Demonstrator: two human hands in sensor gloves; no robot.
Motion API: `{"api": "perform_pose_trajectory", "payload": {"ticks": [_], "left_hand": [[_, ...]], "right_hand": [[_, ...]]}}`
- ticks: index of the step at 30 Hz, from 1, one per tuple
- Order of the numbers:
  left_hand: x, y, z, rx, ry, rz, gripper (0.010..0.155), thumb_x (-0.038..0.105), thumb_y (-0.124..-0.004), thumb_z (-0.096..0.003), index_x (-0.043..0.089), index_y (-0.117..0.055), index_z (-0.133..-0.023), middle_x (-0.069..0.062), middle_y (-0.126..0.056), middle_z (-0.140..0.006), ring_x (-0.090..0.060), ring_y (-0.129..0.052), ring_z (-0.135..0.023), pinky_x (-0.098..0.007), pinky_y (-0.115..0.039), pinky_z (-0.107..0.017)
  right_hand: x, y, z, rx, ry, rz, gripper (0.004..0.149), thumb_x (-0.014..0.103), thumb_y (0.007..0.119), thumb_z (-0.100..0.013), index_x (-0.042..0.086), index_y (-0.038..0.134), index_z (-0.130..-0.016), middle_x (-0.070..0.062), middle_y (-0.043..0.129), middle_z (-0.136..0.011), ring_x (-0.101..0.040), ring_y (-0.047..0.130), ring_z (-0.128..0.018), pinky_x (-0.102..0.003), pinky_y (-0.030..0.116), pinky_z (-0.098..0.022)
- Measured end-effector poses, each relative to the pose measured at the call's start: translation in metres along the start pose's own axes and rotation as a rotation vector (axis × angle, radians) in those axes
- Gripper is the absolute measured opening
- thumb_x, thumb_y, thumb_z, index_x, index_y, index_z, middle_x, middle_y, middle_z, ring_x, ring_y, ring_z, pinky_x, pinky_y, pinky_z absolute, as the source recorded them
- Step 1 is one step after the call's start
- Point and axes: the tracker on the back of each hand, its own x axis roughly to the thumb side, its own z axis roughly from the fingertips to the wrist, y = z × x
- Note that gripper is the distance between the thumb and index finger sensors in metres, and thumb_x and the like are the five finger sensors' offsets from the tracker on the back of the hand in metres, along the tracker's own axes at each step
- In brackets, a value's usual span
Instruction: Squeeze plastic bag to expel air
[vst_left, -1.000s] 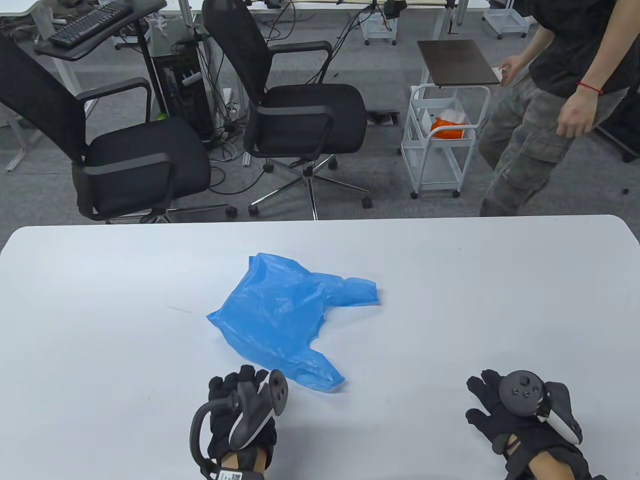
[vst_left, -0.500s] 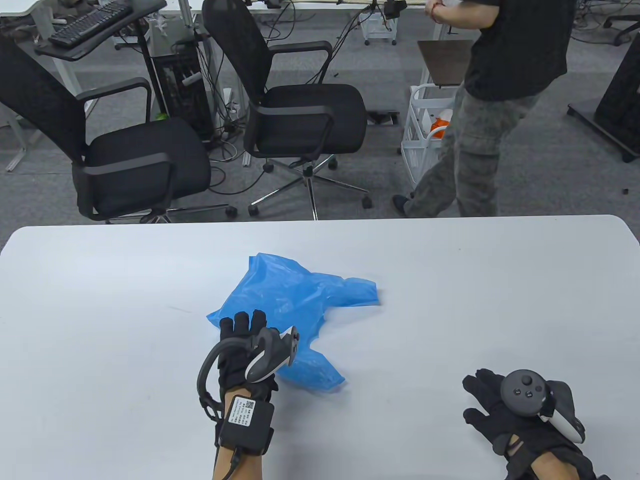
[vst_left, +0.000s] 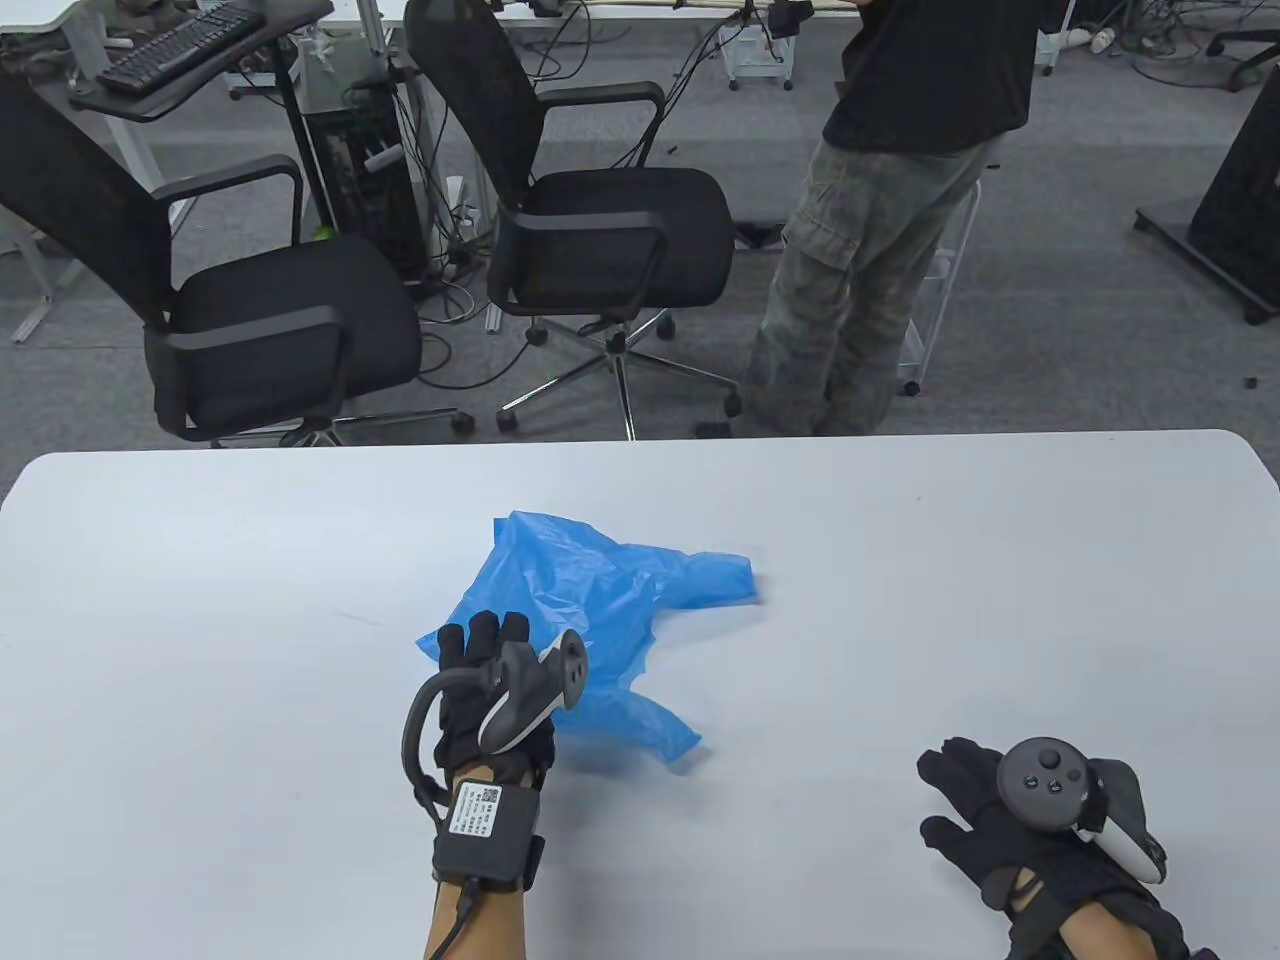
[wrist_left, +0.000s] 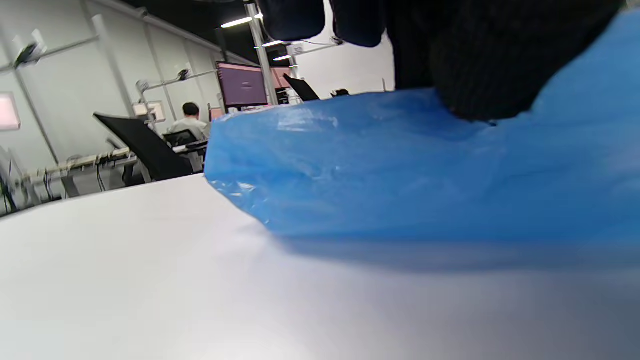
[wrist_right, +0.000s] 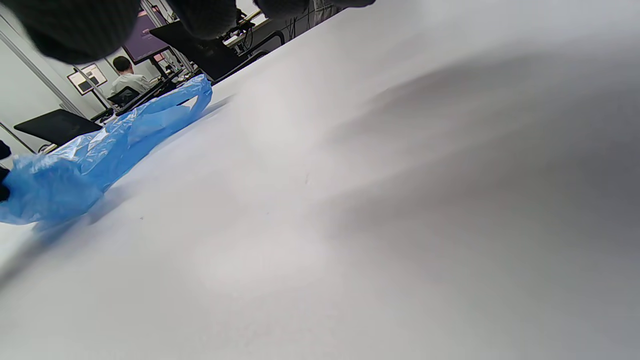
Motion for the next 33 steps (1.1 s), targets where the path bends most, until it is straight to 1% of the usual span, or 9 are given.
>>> {"api": "perform_pose_trajectory", "payload": {"ticks": [3, 6, 10, 12, 16, 19, 22, 27, 33], "left_hand": [[-0.004, 0.033, 0.0, 0.064, 0.065, 0.23, 0.039, 0.047, -0.085, -0.0342, 0.034, -0.087, -0.071, 0.012, -0.049, -0.106, -0.027, -0.047, -0.109, -0.059, -0.036, -0.081], [-0.002, 0.071, 0.01, 0.185, 0.124, 0.344, 0.039, 0.047, -0.085, -0.0346, 0.03, -0.088, -0.07, 0.01, -0.052, -0.105, -0.029, -0.049, -0.108, -0.062, -0.032, -0.08], [0.014, 0.117, 0.034, 0.373, 0.14, 0.35, 0.039, 0.046, -0.084, -0.0351, 0.029, -0.088, -0.07, 0.01, -0.054, -0.104, -0.029, -0.051, -0.107, -0.062, -0.031, -0.079], [0.034, 0.138, 0.052, 0.483, 0.094, 0.307, 0.039, 0.046, -0.084, -0.0353, 0.03, -0.088, -0.07, 0.01, -0.053, -0.104, -0.028, -0.052, -0.106, -0.062, -0.03, -0.079], [0.079, 0.153, 0.088, 0.631, -0.029, 0.158, 0.039, 0.048, -0.084, -0.0347, 0.032, -0.086, -0.07, 0.011, -0.053, -0.104, -0.028, -0.052, -0.106, -0.062, -0.03, -0.079], [0.12, 0.144, 0.117, 0.685, -0.151, 0.084, 0.039, 0.048, -0.084, -0.035, 0.032, -0.087, -0.07, 0.012, -0.053, -0.104, -0.027, -0.053, -0.106, -0.061, -0.031, -0.079], [0.16, 0.119, 0.142, 0.666, -0.282, -0.013, 0.039, 0.048, -0.084, -0.0346, 0.031, -0.088, -0.07, 0.012, -0.055, -0.103, -0.026, -0.054, -0.106, -0.061, -0.031, -0.08], [0.201, 0.057, 0.17, 0.483, -0.483, -0.157, 0.039, 0.048, -0.085, -0.0334, 0.032, -0.09, -0.069, 0.012, -0.059, -0.103, -0.027, -0.059, -0.105, -0.061, -0.034, -0.08], [0.21, 0.016, 0.168, 0.23, -0.596, -0.252, 0.039, 0.05, -0.085, -0.0313, 0.034, -0.09, -0.067, 0.013, -0.062, -0.101, -0.027, -0.062, -0.104, -0.061, -0.037, -0.079]], "right_hand": [[0.0, 0.0, 0.0, 0.005, -0.002, -0.006, 0.068, 0.058, 0.067, -0.039, 0.045, 0.037, -0.1, 0.003, 0.023, -0.115, -0.032, 0.024, -0.109, -0.056, 0.027, -0.079], [-0.001, -0.002, 0.001, 0.001, -0.007, -0.028, 0.068, 0.058, 0.067, -0.039, 0.045, 0.038, -0.1, 0.003, 0.023, -0.115, -0.032, 0.024, -0.109, -0.056, 0.027, -0.079], [-0.003, -0.005, 0.002, -0.006, -0.008, -0.051, 0.068, 0.058, 0.067, -0.039, 0.045, 0.038, -0.1, 0.003, 0.023, -0.115, -0.032, 0.024, -0.109, -0.056, 0.027, -0.079], [-0.004, -0.006, 0.003, -0.01, -0.01, -0.065, 0.068, 0.058, 0.067, -0.039, 0.045, 0.038, -0.1, 0.003, 0.024, -0.115, -0.032, 0.024, -0.109, -0.056, 0.027, -0.078], [-0.006, -0.011, 0.004, -0.024, -0.013, -0.098, 0.068, 0.058, 0.067, -0.04, 0.044, 0.038, -0.1, 0.002, 0.024, -0.115, -0.032, 0.024, -0.109, -0.056, 0.027, -0.078], [-0.01, -0.016, 0.007, -0.047, -0.013, -0.138, 0.068, 0.058, 0.067, -0.04, 0.044, 0.038, -0.1, 0.003, 0.024, -0.115, -0.032, 0.024, -0.109, -0.056, 0.027, -0.079], [-0.018, -0.028, 0.012, -0.113, -0.004, -0.205, 0.067, 0.058, 0.066, -0.04, 0.044, 0.039, -0.1, 0.003, 0.026, -0.115, -0.032, 0.025, -0.109, -0.056, 0.028, -0.079], [-0.038, -0.048, 0.023, -0.264, 0.058, -0.323, 0.067, 0.056, 0.066, -0.04, 0.043, 0.041, -0.1, 0.002, 0.029, -0.115, -0.033, 0.028, -0.109, -0.057, 0.03, -0.079], [-0.041, -0.049, 0.025, -0.271, 0.062, -0.35, 0.067, 0.057, 0.067, -0.041, 0.043, 0.041, -0.1, 0.001, 0.029, -0.115, -0.033, 0.028, -0.109, -0.057, 0.029, -0.079]]}}
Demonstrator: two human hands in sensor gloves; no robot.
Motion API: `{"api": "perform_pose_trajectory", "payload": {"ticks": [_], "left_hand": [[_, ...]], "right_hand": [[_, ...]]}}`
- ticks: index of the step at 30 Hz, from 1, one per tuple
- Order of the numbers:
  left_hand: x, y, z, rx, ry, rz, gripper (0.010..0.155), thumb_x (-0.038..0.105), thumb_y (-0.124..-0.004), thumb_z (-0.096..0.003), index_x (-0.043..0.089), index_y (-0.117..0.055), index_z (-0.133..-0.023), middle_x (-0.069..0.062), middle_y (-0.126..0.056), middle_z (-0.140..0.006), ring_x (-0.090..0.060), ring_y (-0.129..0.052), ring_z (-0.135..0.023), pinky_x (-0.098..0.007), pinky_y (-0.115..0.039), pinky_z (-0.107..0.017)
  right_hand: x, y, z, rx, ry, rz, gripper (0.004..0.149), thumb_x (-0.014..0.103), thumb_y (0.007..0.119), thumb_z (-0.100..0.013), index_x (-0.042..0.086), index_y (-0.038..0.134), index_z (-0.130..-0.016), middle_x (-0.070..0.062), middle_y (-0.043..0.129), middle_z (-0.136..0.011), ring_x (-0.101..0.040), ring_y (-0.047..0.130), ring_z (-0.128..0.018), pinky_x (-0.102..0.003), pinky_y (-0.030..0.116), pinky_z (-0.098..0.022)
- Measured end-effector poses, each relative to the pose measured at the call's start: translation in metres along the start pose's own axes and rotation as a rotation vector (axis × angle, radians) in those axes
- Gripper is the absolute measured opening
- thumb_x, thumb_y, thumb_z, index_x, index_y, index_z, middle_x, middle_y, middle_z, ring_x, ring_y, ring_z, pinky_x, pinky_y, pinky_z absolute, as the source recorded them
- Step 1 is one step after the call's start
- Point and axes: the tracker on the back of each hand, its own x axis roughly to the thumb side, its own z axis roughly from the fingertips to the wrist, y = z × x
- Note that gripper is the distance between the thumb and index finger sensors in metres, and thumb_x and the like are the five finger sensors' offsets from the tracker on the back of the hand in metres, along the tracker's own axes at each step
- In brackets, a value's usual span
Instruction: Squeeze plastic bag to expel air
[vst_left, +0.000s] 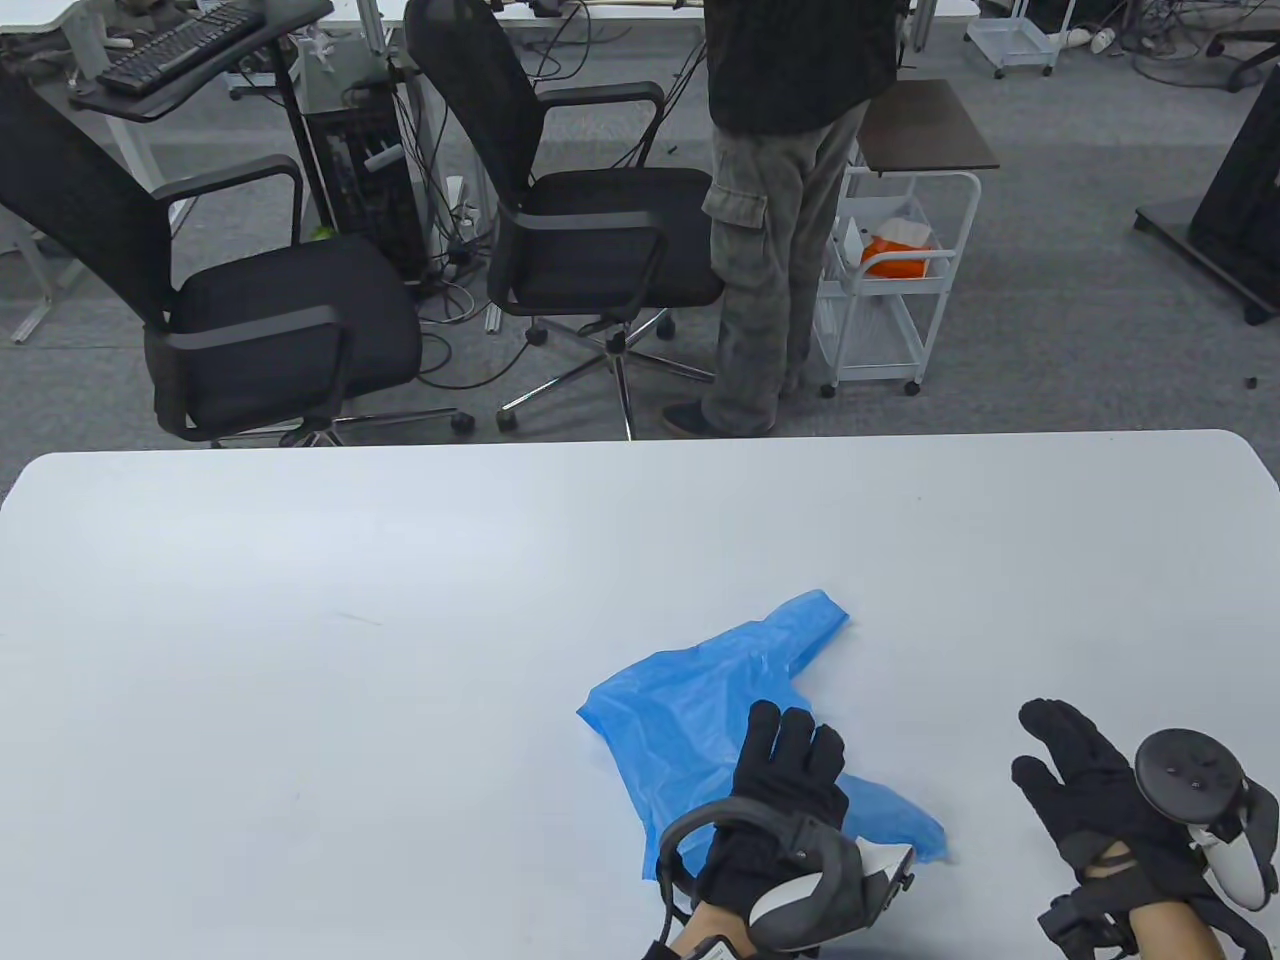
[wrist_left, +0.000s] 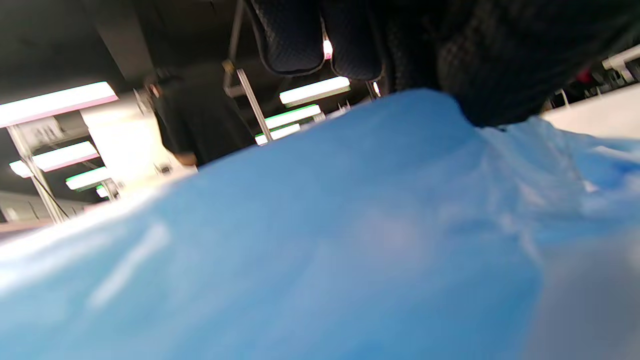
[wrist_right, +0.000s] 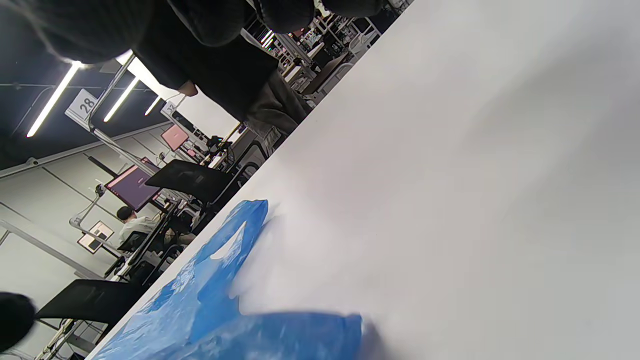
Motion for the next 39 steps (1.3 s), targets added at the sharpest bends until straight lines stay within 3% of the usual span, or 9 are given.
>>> {"api": "perform_pose_trajectory", "payload": {"ticks": [3, 7, 13, 18, 23, 27, 31, 35, 39], "left_hand": [[-0.005, -0.011, 0.0, -0.21, -0.058, 0.036, 0.041, 0.052, -0.083, -0.0314, 0.036, -0.091, -0.068, 0.013, -0.064, -0.101, -0.025, -0.065, -0.104, -0.06, -0.038, -0.08], [-0.028, -0.017, 0.011, -0.387, -0.082, 0.178, 0.06, 0.059, -0.076, -0.0317, 0.038, -0.074, -0.088, 0.01, -0.063, -0.102, -0.025, -0.068, -0.102, -0.058, -0.043, -0.08], [-0.088, -0.015, 0.037, -0.325, 0.006, 0.334, 0.052, 0.05, -0.074, -0.0369, 0.037, -0.077, -0.087, 0.009, -0.074, -0.097, -0.024, -0.082, -0.094, -0.054, -0.055, -0.078], [-0.104, -0.046, 0.047, -0.442, -0.078, 0.394, 0.049, 0.044, -0.073, -0.0389, 0.038, -0.077, -0.087, 0.009, -0.073, -0.099, -0.024, -0.08, -0.096, -0.053, -0.056, -0.078], [-0.104, -0.08, 0.056, -0.617, -0.096, 0.39, 0.052, 0.044, -0.072, -0.0387, 0.038, -0.074, -0.09, 0.009, -0.068, -0.103, -0.025, -0.073, -0.102, -0.054, -0.055, -0.077], [-0.109, -0.098, 0.059, -0.703, -0.088, 0.45, 0.053, 0.044, -0.072, -0.0392, 0.036, -0.069, -0.092, 0.009, -0.058, -0.104, -0.022, -0.058, -0.103, -0.052, -0.052, -0.077], [-0.111, -0.105, 0.059, -0.714, -0.063, 0.498, 0.054, 0.044, -0.072, -0.0391, 0.038, -0.066, -0.092, 0.011, -0.053, -0.104, -0.019, -0.051, -0.103, -0.051, -0.053, -0.077], [-0.113, -0.109, 0.061, -0.729, -0.045, 0.543, 0.054, 0.044, -0.072, -0.0389, 0.039, -0.064, -0.092, 0.012, -0.051, -0.104, -0.017, -0.048, -0.102, -0.051, -0.053, -0.077], [-0.117, -0.112, 0.062, -0.752, -0.02, 0.589, 0.054, 0.044, -0.072, -0.0391, 0.037, -0.065, -0.092, 0.014, -0.048, -0.104, -0.016, -0.044, -0.102, -0.051, -0.051, -0.077]], "right_hand": [[0.002, 0.004, 0.0, 0.026, -0.013, 0.03, 0.067, 0.057, 0.066, -0.04, 0.043, 0.04, -0.101, 0.001, 0.029, -0.115, -0.034, 0.028, -0.109, -0.057, 0.029, -0.079], [0.004, 0.01, -0.001, 0.064, -0.023, 0.037, 0.067, 0.057, 0.067, -0.041, 0.043, 0.04, -0.101, 0.001, 0.028, -0.115, -0.034, 0.028, -0.109, -0.057, 0.029, -0.078], [0.012, 0.023, -0.001, 0.129, -0.061, 0.093, 0.067, 0.057, 0.067, -0.04, 0.042, 0.041, -0.1, 0.001, 0.03, -0.115, -0.034, 0.028, -0.109, -0.057, 0.029, -0.078], [0.025, 0.035, 0.001, 0.149, -0.136, 0.15, 0.065, 0.056, 0.068, -0.04, 0.042, 0.046, -0.1, 0.002, 0.033, -0.115, -0.033, 0.029, -0.109, -0.057, 0.029, -0.079], [0.067, 0.049, 0.014, 0.126, -0.373, 0.285, 0.058, 0.054, 0.073, -0.039, 0.039, 0.066, -0.094, 0.002, 0.048, -0.114, -0.034, 0.04, -0.11, -0.058, 0.034, -0.079], [0.132, 0.087, 0.034, 0.216, -0.627, 0.522, 0.053, 0.054, 0.074, -0.038, 0.038, 0.076, -0.088, 0.004, 0.06, -0.11, -0.029, 0.056, -0.107, -0.055, 0.046, -0.077], [0.181, 0.157, 0.043, 0.415, -0.729, 0.692, 0.054, 0.054, 0.073, -0.038, 0.04, 0.071, -0.09, 0.007, 0.056, -0.112, -0.026, 0.052, -0.108, -0.052, 0.044, -0.079], [0.182, 0.224, 0.025, 0.583, -0.712, 0.817, 0.055, 0.053, 0.071, -0.038, 0.041, 0.067, -0.091, 0.009, 0.051, -0.112, -0.023, 0.048, -0.109, -0.05, 0.042, -0.08], [0.161, 0.243, 0.012, 0.699, -0.624, 0.741, 0.057, 0.054, 0.071, -0.037, 0.044, 0.058, -0.092, 0.01, 0.045, -0.114, -0.023, 0.045, -0.109, -0.05, 0.039, -0.08]]}}
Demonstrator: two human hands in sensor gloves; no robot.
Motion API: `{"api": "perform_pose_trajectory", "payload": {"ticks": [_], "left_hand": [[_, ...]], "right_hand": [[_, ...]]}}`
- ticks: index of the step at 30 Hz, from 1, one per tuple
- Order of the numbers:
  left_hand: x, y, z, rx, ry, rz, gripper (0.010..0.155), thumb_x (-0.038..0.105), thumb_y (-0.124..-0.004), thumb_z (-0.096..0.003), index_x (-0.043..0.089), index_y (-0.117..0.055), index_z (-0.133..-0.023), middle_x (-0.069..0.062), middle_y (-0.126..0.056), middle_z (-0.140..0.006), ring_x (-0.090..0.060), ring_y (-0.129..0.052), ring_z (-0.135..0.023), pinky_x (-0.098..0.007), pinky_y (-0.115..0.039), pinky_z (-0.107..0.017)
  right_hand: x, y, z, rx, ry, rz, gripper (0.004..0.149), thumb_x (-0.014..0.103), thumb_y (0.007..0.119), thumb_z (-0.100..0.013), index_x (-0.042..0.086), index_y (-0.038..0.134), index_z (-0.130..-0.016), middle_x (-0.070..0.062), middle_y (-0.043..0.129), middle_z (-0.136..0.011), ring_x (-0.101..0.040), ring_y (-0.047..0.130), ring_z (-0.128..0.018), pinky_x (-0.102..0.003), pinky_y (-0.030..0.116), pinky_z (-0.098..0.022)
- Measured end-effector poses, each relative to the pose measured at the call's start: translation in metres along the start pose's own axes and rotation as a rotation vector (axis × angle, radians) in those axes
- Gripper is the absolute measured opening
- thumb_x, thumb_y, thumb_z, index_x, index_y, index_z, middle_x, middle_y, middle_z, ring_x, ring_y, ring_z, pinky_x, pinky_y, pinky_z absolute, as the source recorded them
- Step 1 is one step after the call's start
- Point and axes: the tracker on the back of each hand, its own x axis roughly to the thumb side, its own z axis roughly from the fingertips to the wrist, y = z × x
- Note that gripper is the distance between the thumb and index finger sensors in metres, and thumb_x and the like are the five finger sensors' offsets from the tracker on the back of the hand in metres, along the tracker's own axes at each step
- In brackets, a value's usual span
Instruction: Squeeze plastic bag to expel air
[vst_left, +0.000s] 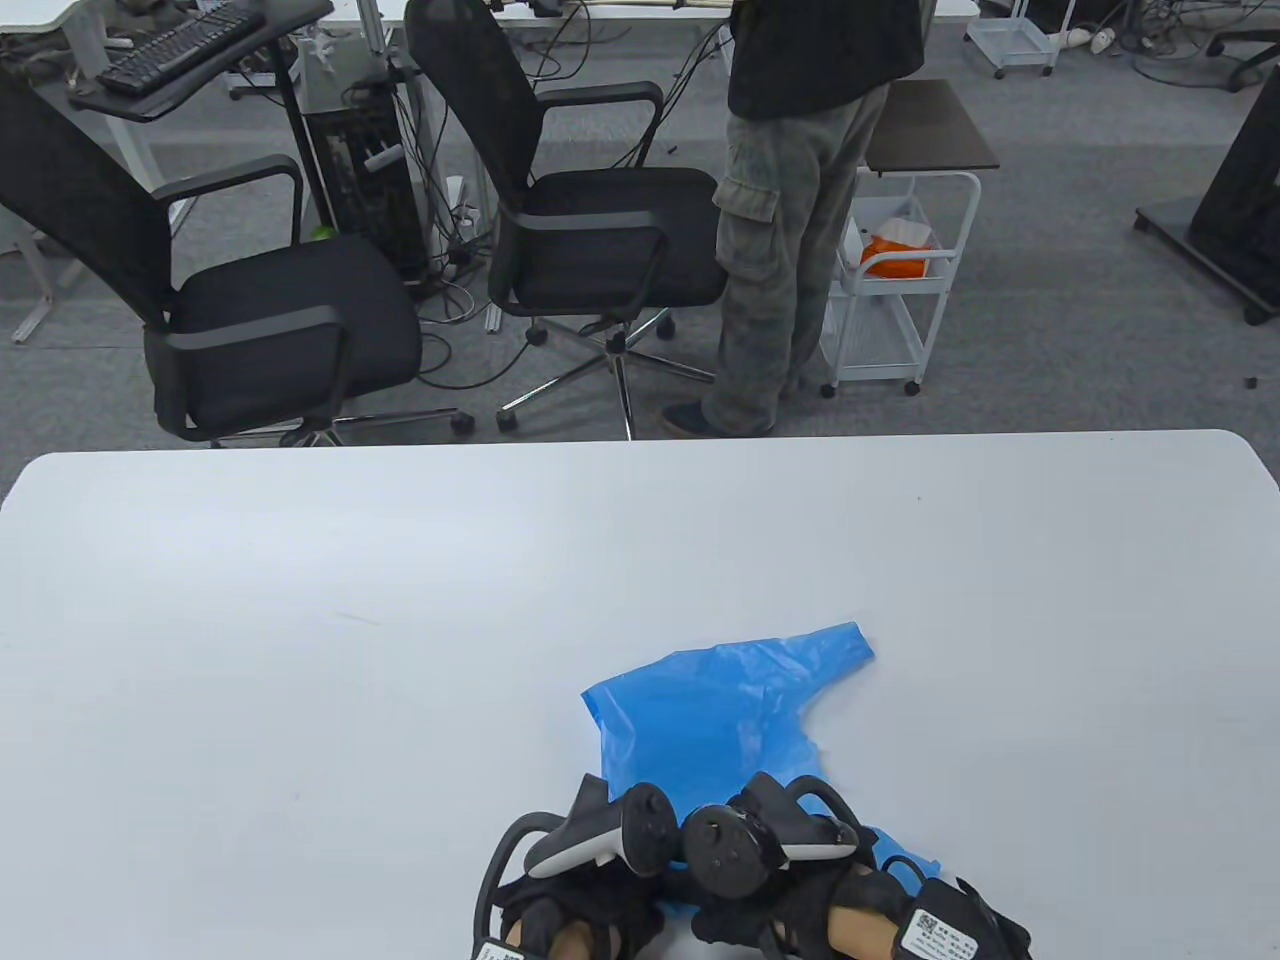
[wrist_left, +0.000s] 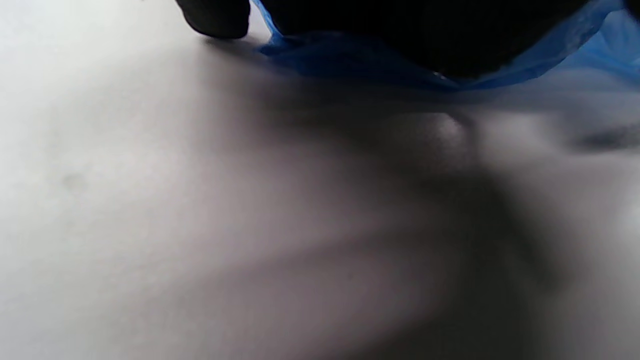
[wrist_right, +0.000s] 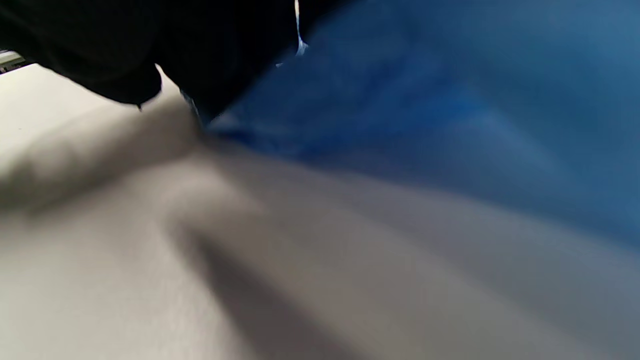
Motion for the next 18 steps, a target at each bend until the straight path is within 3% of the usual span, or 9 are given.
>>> {"api": "perform_pose_trajectory", "payload": {"ticks": [2, 5, 18], "left_hand": [[-0.002, 0.001, -0.001, 0.002, -0.001, 0.023, 0.054, 0.044, -0.072, -0.0392, 0.037, -0.065, -0.092, 0.013, -0.049, -0.104, -0.016, -0.045, -0.102, -0.051, -0.051, -0.077], [-0.002, 0.002, -0.002, -0.009, 0.008, 0.041, 0.053, 0.045, -0.072, -0.0392, 0.036, -0.067, -0.091, 0.014, -0.05, -0.104, -0.016, -0.045, -0.102, -0.052, -0.051, -0.077], [-0.004, 0.002, 0.0, -0.015, 0.025, 0.08, 0.052, 0.045, -0.072, -0.0395, 0.038, -0.068, -0.091, 0.015, -0.05, -0.104, -0.014, -0.044, -0.102, -0.052, -0.049, -0.077]], "right_hand": [[-0.011, 0.007, 0.002, 0.021, 0.007, -0.068, 0.057, 0.055, 0.072, -0.037, 0.041, 0.067, -0.092, 0.008, 0.047, -0.114, -0.024, 0.048, -0.109, -0.052, 0.04, -0.08], [-0.029, 0.017, 0.011, 0.041, 0.036, -0.007, 0.057, 0.057, 0.071, -0.037, 0.048, 0.06, -0.092, 0.017, 0.039, -0.113, -0.012, 0.036, -0.11, -0.05, 0.038, -0.08], [-0.1, 0.026, 0.079, 0.022, 0.185, -0.114, 0.053, 0.058, 0.071, -0.037, 0.049, 0.066, -0.089, 0.021, 0.044, -0.111, -0.008, 0.038, -0.109, -0.049, 0.039, -0.08]]}}
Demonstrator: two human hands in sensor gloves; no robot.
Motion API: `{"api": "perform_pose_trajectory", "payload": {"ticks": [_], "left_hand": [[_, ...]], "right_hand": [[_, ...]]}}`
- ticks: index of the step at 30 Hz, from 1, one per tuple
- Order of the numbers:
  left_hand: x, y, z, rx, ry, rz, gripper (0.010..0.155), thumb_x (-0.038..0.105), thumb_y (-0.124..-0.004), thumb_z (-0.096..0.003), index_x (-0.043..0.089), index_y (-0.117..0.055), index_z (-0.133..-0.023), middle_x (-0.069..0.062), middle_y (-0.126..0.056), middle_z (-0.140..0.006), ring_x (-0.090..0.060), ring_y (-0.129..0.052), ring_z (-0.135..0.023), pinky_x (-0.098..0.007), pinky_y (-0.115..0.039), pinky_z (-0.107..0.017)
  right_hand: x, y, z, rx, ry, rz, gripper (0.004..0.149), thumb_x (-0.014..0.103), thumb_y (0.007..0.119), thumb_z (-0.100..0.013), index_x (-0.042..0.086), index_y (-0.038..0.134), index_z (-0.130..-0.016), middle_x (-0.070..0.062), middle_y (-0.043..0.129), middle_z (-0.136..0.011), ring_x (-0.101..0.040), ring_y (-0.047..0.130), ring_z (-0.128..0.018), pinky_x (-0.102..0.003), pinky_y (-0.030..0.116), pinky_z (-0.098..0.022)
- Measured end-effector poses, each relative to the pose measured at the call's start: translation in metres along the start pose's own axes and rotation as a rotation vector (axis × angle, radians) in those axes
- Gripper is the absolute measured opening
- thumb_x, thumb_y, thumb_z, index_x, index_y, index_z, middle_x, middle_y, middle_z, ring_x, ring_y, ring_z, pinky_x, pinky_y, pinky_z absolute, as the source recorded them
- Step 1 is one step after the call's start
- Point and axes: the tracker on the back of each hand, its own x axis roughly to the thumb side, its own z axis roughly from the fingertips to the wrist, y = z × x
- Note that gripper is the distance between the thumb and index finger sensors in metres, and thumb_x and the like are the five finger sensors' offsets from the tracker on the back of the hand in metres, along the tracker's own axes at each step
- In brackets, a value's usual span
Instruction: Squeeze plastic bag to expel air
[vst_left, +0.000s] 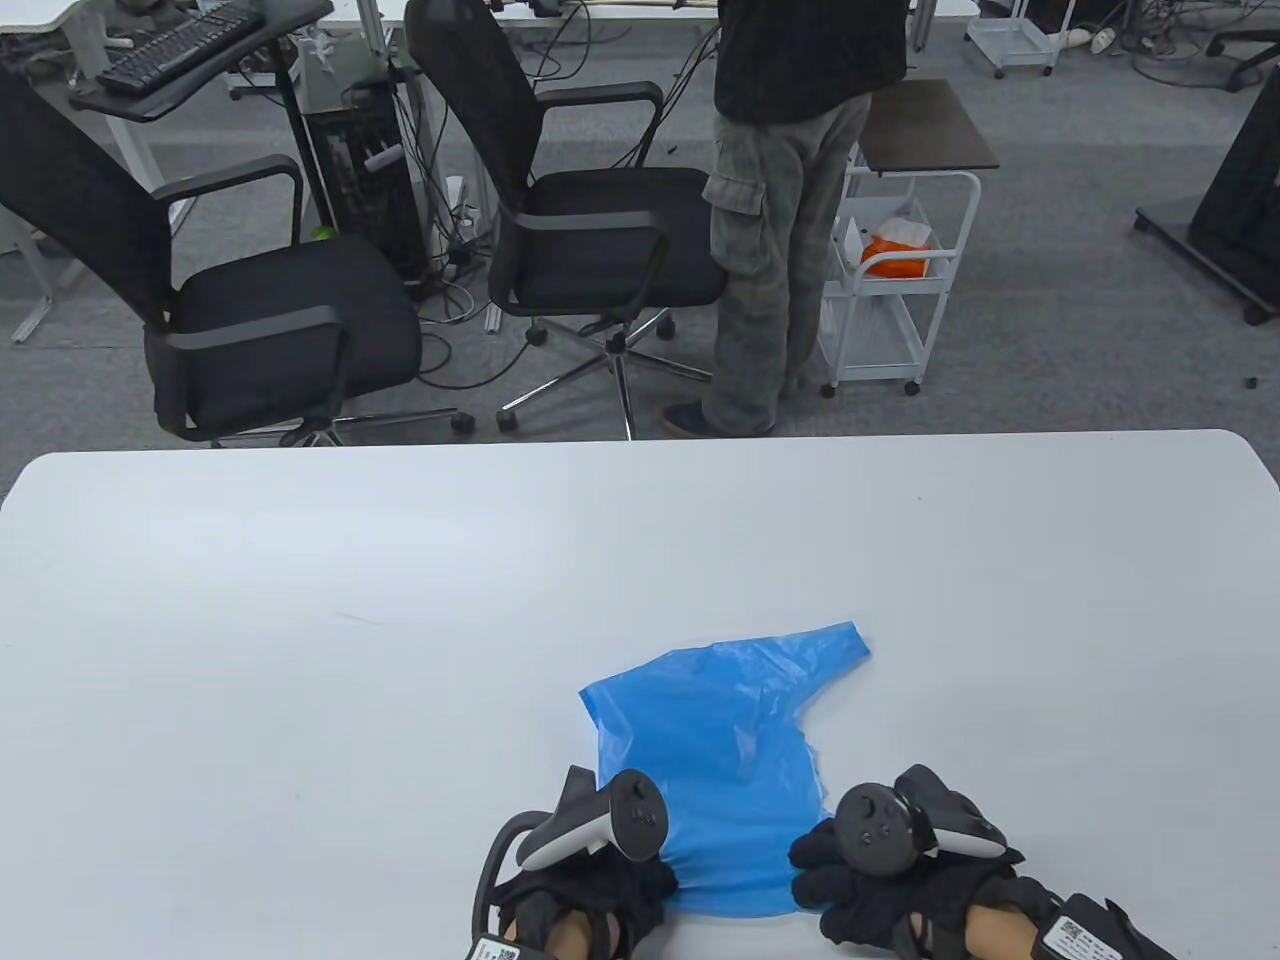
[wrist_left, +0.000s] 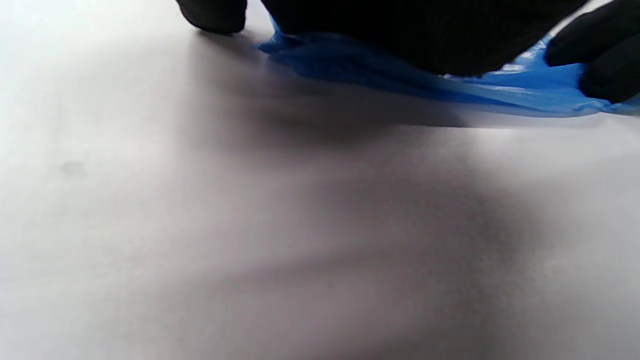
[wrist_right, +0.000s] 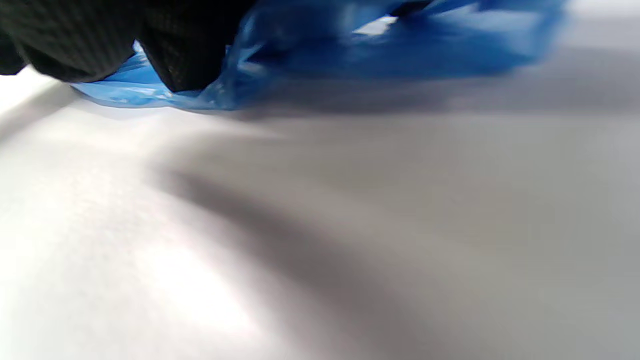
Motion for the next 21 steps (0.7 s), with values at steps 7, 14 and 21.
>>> {"api": "perform_pose_trajectory", "payload": {"ticks": [7, 14, 21], "left_hand": [[-0.001, 0.0, 0.001, -0.001, 0.006, 0.01, 0.052, 0.045, -0.072, -0.0396, 0.039, -0.067, -0.091, 0.016, -0.049, -0.104, -0.013, -0.044, -0.102, -0.052, -0.048, -0.077], [-0.002, 0.0, 0.001, -0.001, 0.015, 0.017, 0.051, 0.045, -0.072, -0.0396, 0.04, -0.068, -0.09, 0.017, -0.049, -0.103, -0.012, -0.043, -0.102, -0.052, -0.047, -0.077], [0.006, 0.022, 0.011, 0.096, 0.05, -0.105, 0.053, 0.046, -0.072, -0.0397, 0.039, -0.067, -0.092, 0.014, -0.055, -0.105, -0.021, -0.054, -0.105, -0.051, -0.053, -0.077]], "right_hand": [[-0.041, 0.0, 0.027, -0.005, 0.101, -0.054, 0.053, 0.058, 0.071, -0.037, 0.048, 0.067, -0.089, 0.024, 0.046, -0.11, -0.004, 0.04, -0.108, -0.048, 0.04, -0.08], [-0.058, -0.003, 0.037, -0.022, 0.156, -0.128, 0.05, 0.057, 0.071, -0.038, 0.042, 0.075, -0.086, 0.023, 0.054, -0.108, -0.005, 0.046, -0.106, -0.047, 0.045, -0.079], [-0.056, -0.001, 0.038, -0.024, 0.153, -0.12, 0.052, 0.058, 0.07, -0.038, 0.042, 0.073, -0.087, 0.021, 0.053, -0.108, -0.007, 0.045, -0.106, -0.046, 0.045, -0.078]]}}
